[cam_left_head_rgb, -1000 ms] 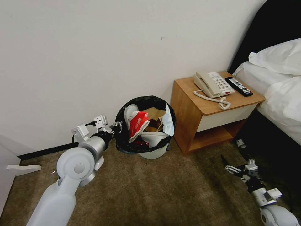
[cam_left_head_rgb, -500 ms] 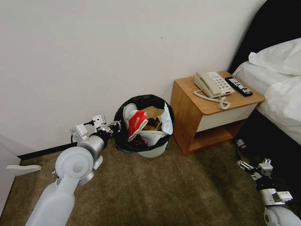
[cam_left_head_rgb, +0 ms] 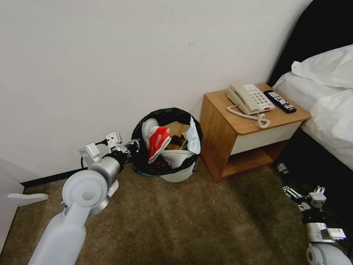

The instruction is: Pick up the trash bin, then pick up the garbage from the floor and place it into the trash bin.

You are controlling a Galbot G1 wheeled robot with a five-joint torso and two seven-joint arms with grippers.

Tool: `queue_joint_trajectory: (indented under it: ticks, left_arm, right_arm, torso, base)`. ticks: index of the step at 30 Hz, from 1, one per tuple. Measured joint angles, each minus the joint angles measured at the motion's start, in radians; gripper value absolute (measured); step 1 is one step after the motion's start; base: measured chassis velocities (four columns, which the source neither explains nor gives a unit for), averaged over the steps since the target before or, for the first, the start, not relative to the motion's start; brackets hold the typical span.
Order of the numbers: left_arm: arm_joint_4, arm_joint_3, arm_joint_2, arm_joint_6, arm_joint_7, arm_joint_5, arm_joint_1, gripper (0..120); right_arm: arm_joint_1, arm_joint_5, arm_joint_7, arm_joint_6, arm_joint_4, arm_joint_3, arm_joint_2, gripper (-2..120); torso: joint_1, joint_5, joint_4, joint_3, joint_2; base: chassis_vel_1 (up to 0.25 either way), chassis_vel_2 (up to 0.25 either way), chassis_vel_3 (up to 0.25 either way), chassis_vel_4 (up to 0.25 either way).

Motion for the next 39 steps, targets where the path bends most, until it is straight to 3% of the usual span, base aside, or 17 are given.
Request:
queue_joint_trajectory:
  ticks: [39]
  left_arm:
    - [0.013, 0.003, -0.009, 0.0, 0.002, 0.009, 0.0, 4]
  right_arm:
    - [0.04, 0.022, -0.011, 0.037, -0.03, -0.015, 0.038, 100]
  torso:
    - [0.0, 0.0001, 0.0, 0.0, 0.0]
  base:
    - [0.0, 0.0, 0.0, 0.0]
